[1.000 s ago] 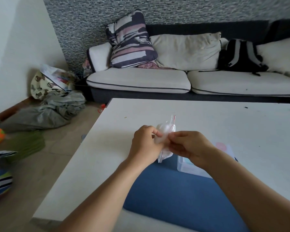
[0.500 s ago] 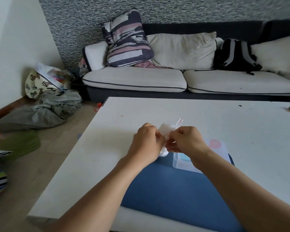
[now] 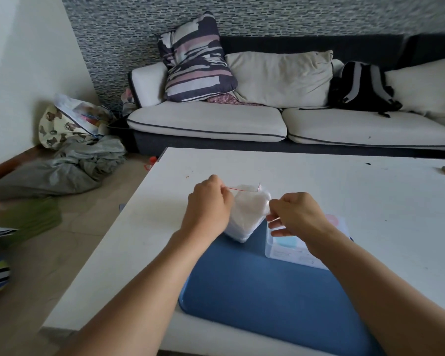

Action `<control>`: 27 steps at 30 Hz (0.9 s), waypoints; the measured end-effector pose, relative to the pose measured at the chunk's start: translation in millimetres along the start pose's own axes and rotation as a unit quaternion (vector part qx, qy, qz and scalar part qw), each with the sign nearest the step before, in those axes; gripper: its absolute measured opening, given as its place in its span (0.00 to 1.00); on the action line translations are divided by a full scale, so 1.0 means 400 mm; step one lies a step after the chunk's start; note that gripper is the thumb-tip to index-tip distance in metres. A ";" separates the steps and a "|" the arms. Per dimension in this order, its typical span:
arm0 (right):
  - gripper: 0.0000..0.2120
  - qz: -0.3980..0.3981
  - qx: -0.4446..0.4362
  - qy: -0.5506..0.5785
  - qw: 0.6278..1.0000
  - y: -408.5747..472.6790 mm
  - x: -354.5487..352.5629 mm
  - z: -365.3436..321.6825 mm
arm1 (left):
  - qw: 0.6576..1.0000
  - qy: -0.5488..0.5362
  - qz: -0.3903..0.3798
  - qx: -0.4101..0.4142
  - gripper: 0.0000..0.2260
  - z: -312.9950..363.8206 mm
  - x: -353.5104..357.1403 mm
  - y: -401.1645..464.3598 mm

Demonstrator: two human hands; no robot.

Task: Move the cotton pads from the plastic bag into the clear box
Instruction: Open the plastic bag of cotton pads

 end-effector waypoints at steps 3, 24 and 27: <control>0.06 0.008 0.009 -0.034 0.999 -0.002 -0.014 0.004 | 0.999 0.013 0.031 -0.018 0.09 -0.020 -0.023 0.007; 0.14 0.008 -0.211 -0.088 0.974 -0.005 0.016 -0.051 | 0.980 0.117 -0.126 0.103 0.10 0.064 0.051 -0.041; 0.20 -0.012 -0.258 -0.075 0.963 -0.020 0.029 -0.069 | 0.986 0.085 -0.073 0.122 0.10 0.061 0.040 -0.031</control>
Point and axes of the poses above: each hand's wrist, its own y-axis towards the middle knuckle, its own x-axis out of the palm, z = x × y, the point moved 10 cm from there along y, towards the middle knuckle, and after that the axes turned 11 degrees about y, right-handed, at the moved point
